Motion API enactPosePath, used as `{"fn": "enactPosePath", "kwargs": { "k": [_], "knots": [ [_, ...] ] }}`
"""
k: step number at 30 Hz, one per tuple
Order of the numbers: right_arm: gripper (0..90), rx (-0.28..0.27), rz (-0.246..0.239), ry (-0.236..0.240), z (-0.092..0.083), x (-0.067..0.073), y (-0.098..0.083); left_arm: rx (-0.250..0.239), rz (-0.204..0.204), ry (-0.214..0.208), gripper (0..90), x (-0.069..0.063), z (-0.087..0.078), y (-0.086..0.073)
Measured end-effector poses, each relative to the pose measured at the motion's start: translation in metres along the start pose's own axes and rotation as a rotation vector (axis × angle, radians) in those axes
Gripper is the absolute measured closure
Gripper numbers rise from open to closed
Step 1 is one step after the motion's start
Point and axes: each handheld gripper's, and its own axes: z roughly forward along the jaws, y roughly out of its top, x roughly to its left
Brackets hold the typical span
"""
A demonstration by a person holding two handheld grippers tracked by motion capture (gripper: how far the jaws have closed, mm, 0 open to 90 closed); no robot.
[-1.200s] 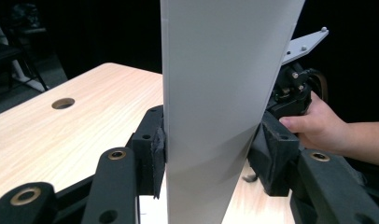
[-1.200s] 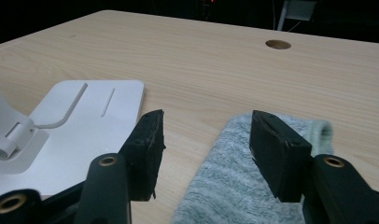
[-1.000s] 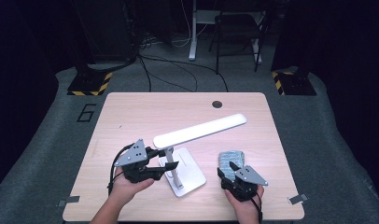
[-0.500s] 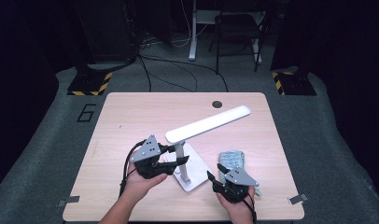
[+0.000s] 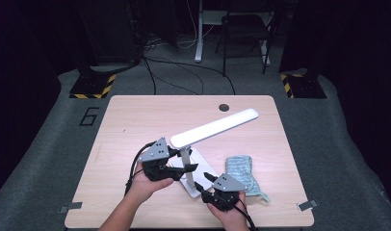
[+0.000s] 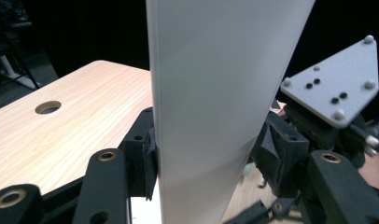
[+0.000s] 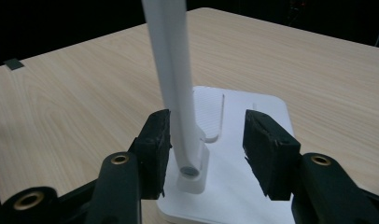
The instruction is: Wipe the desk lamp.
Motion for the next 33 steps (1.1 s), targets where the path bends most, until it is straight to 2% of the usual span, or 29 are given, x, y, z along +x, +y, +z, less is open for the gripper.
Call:
{"fn": "enactPosePath", "kwargs": {
  "k": [3,6,10,16,20,28,33],
  "knots": [
    [52.6,0.002,-0.013,0.014,0.0047,0.0039,0.0024,-0.002,0.002,0.012,47.3,-0.0016,-0.0001,0.0],
    [56.9,0.006,0.01,0.037,0.0076,0.0055,0.0036,0.001,0.003,0.005,50.1,-0.0027,-0.0013,-0.0002],
    [65.4,0.014,-0.028,0.045,0.0108,0.0069,0.0036,0.0,0.009,-0.002,51.7,-0.0048,-0.0028,-0.0007],
    [68.2,0.004,-0.027,0.076,0.0086,0.0046,0.0005,0.0,0.005,-0.015,51.9,-0.0071,-0.0045,-0.0014],
    [76.9,0.006,-0.045,0.093,0.007,0.0045,-0.0001,0.002,0.001,-0.029,51.7,-0.0085,-0.0053,-0.0017],
    [76.5,0.009,-0.042,0.088,0.0075,0.0022,-0.0011,0.0,0.004,-0.022,54.4,-0.0093,-0.0068,-0.0023],
    [75.2,0.011,-0.034,0.084,0.0083,0.0004,-0.0013,-0.005,-0.015,-0.024,57.5,-0.0079,-0.007,-0.0029]
  ]
}}
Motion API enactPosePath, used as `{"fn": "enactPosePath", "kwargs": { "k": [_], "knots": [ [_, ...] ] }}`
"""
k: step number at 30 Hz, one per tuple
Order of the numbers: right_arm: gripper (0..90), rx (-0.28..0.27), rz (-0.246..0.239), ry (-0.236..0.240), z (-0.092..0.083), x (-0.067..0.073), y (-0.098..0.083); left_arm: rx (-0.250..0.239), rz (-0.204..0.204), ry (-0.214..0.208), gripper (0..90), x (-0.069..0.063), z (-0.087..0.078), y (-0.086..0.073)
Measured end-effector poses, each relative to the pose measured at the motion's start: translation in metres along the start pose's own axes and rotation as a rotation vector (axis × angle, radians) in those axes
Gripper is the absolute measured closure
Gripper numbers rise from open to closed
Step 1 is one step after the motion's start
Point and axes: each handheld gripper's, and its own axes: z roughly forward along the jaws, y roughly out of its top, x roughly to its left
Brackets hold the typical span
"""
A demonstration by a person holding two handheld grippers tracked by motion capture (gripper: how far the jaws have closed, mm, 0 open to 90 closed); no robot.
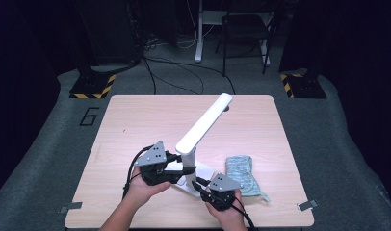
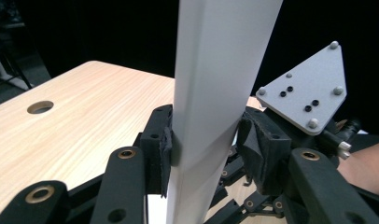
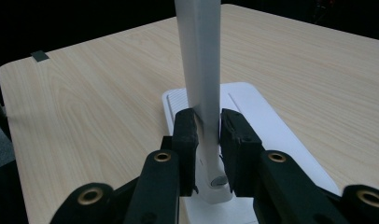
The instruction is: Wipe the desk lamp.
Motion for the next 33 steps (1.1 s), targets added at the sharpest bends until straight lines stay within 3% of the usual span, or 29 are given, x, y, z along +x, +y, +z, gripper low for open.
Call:
{"fn": "enactPosePath", "kwargs": {
  "k": [10,17,19,23,27,33],
  "knots": [
    [73.6,-0.001,0.009,-0.02,0.001,-0.005,0.001,0.011,0.021,0.034,62.7,-0.002,0.003,0.002],
    [72.6,-0.019,0.06,-0.036,-0.002,-0.013,0.0,-0.001,0.011,0.055,73.7,-0.003,0.006,0.002],
    [71.0,-0.012,0.084,-0.035,-0.003,-0.014,-0.002,0.0,0.014,0.072,74.6,-0.004,0.007,0.003],
    [67.2,-0.028,0.069,-0.036,-0.001,-0.014,-0.003,0.014,0.049,0.1,75.6,-0.007,0.009,0.005],
    [65.2,-0.036,0.068,-0.047,-0.002,-0.013,-0.003,0.018,0.058,0.126,76.1,-0.01,0.013,0.007],
    [61.6,-0.038,0.085,-0.063,-0.004,-0.013,-0.002,0.018,0.036,0.163,76.3,-0.01,0.019,0.011]
  ]
}}
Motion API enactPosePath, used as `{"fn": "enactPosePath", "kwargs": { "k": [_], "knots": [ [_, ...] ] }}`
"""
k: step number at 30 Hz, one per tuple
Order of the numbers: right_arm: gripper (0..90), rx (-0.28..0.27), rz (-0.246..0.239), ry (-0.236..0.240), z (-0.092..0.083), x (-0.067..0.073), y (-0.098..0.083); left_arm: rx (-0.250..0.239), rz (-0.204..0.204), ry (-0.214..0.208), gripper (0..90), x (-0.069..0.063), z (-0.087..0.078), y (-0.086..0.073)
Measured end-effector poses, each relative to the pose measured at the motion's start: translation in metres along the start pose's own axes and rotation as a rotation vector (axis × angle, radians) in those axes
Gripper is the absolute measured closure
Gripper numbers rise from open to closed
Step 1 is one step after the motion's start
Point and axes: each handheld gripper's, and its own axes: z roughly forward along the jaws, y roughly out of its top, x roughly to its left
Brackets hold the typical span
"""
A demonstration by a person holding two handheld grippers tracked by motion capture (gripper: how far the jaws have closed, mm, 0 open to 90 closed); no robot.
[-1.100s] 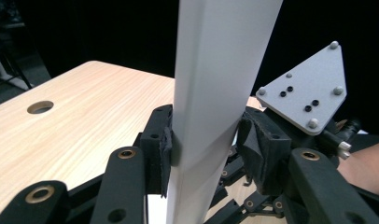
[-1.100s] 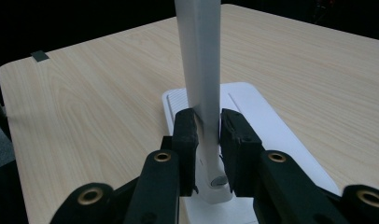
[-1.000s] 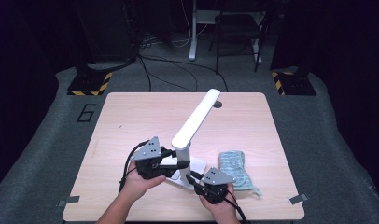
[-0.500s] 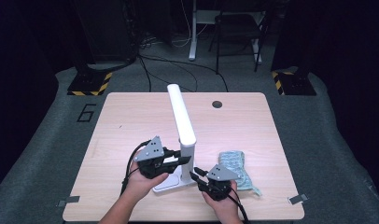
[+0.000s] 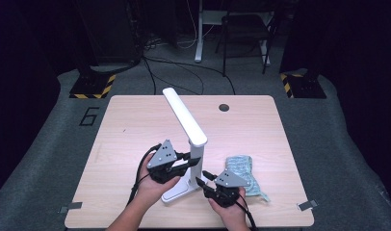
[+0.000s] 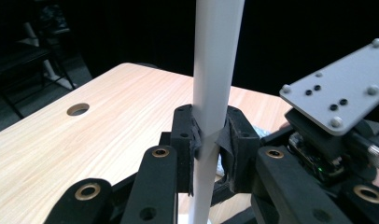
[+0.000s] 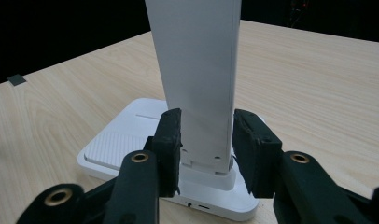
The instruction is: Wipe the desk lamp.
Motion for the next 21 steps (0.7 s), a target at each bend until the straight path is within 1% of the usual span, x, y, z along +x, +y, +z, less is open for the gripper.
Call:
{"fn": "enactPosePath", "kwargs": {
  "k": [1,2,3,5,6,7,8,9,10,11,12,15,16,18,19,20,21],
  "knots": [
    [61.2,-0.008,-0.001,-0.002,0.0,-0.001,0.0,-0.002,-0.003,0.006,76.3,0.0,0.001,0.0],
    [60.5,-0.008,0.004,-0.007,0.0,-0.001,-0.001,-0.008,-0.021,0.014,76.3,-0.002,0.003,0.001],
    [59.8,-0.009,0.002,-0.005,0.0,-0.002,-0.001,-0.002,-0.009,0.021,76.3,-0.001,0.004,0.002],
    [58.9,-0.01,0.005,-0.027,0.0,-0.002,-0.001,-0.006,-0.028,0.028,76.3,-0.005,0.008,0.003],
    [58.2,-0.02,0.013,-0.035,-0.001,-0.002,-0.001,-0.007,-0.026,0.033,76.3,-0.005,0.01,0.004],
    [57.7,-0.022,0.019,-0.04,-0.002,-0.003,0.0,-0.006,-0.022,0.027,76.2,-0.005,0.011,0.004],
    [57.1,-0.038,0.016,-0.043,-0.002,-0.004,0.001,-0.011,-0.023,0.025,76.1,-0.006,0.013,0.004],
    [56.1,-0.033,0.021,-0.052,-0.003,-0.004,0.001,-0.007,-0.021,0.024,75.8,-0.006,0.015,0.005],
    [54.8,-0.045,0.015,-0.052,-0.001,-0.006,0.002,-0.011,-0.026,0.028,75.7,-0.007,0.017,0.005],
    [54.7,-0.04,0.018,-0.061,-0.001,-0.006,0.003,-0.005,-0.022,0.027,75.6,-0.007,0.018,0.006],
    [54.6,-0.029,0.021,-0.069,-0.001,-0.005,0.003,-0.009,-0.035,0.028,75.2,-0.007,0.02,0.006],
    [53.9,-0.029,0.008,-0.097,-0.001,-0.005,0.006,-0.015,-0.037,0.028,74.7,-0.004,0.023,0.007],
    [52.7,-0.033,0.013,-0.103,0.0,-0.005,0.006,-0.017,-0.047,0.021,74.4,-0.003,0.024,0.008],
    [49.7,-0.025,0.023,-0.107,0.0,-0.005,0.008,-0.021,-0.044,0.024,74.0,-0.002,0.026,0.009],
    [48.3,-0.026,0.015,-0.116,0.001,-0.004,0.009,-0.019,-0.045,0.024,73.9,-0.002,0.027,0.009],
    [47.1,-0.029,0.012,-0.121,0.001,-0.004,0.009,-0.027,-0.054,0.026,73.7,-0.003,0.029,0.01],
    [45.8,-0.035,0.017,-0.128,0.003,-0.003,0.01,-0.024,-0.054,0.019,73.5,-0.003,0.029,0.01]
  ]
}}
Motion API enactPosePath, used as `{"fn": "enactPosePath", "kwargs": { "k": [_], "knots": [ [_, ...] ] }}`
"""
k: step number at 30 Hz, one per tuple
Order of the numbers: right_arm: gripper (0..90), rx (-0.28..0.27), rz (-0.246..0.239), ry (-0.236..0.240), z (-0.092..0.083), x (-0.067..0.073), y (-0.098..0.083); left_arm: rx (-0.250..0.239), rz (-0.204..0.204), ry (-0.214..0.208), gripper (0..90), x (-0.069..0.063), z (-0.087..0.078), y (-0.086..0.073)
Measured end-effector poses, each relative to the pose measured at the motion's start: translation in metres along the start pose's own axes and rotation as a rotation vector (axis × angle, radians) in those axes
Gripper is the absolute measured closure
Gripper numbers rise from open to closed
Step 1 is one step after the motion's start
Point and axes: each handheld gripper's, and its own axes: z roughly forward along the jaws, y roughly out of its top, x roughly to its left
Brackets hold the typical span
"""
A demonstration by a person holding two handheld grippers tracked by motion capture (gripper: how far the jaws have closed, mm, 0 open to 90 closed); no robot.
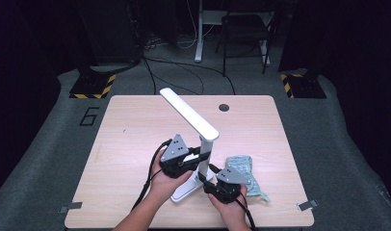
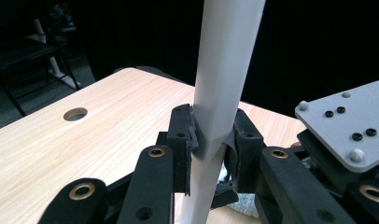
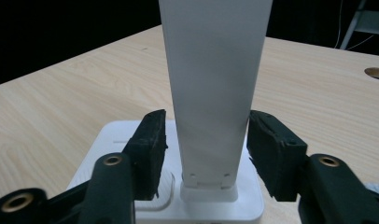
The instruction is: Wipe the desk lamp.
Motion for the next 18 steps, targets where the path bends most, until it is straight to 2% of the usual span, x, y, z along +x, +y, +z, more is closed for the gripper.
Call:
{"fn": "enactPosePath", "kwargs": {
  "k": [1,2,5,8,12,14,15,18],
  "knots": [
    [44.4,-0.001,0.018,0.001,0.001,0.001,0.001,-0.008,0.0,0.005,73.3,0.0,0.001,0.0],
    [43.7,0.004,0.009,-0.011,0.003,0.001,0.003,-0.008,-0.007,0.0,72.9,0.0,0.001,0.001],
    [42.5,-0.007,0.051,-0.023,0.008,0.006,0.006,-0.01,-0.001,-0.009,72.2,0.002,0.0,0.001],
    [42.5,-0.018,0.062,-0.049,0.012,0.01,0.009,-0.029,-0.016,-0.003,67.6,0.002,-0.004,0.002],
    [50.5,-0.016,0.037,-0.073,0.015,0.009,0.009,-0.034,-0.006,0.012,57.5,0.005,-0.014,0.001],
    [50.5,-0.014,0.045,-0.069,0.016,0.007,0.01,-0.037,-0.013,0.019,54.3,0.008,-0.022,-0.001],
    [50.7,-0.01,0.039,-0.066,0.016,0.007,0.01,-0.041,-0.016,0.013,53.4,0.009,-0.025,-0.002],
    [50.9,-0.004,0.03,-0.067,0.014,0.007,0.01,-0.046,-0.03,0.03,51.2,0.013,-0.035,-0.01]
  ]
}}
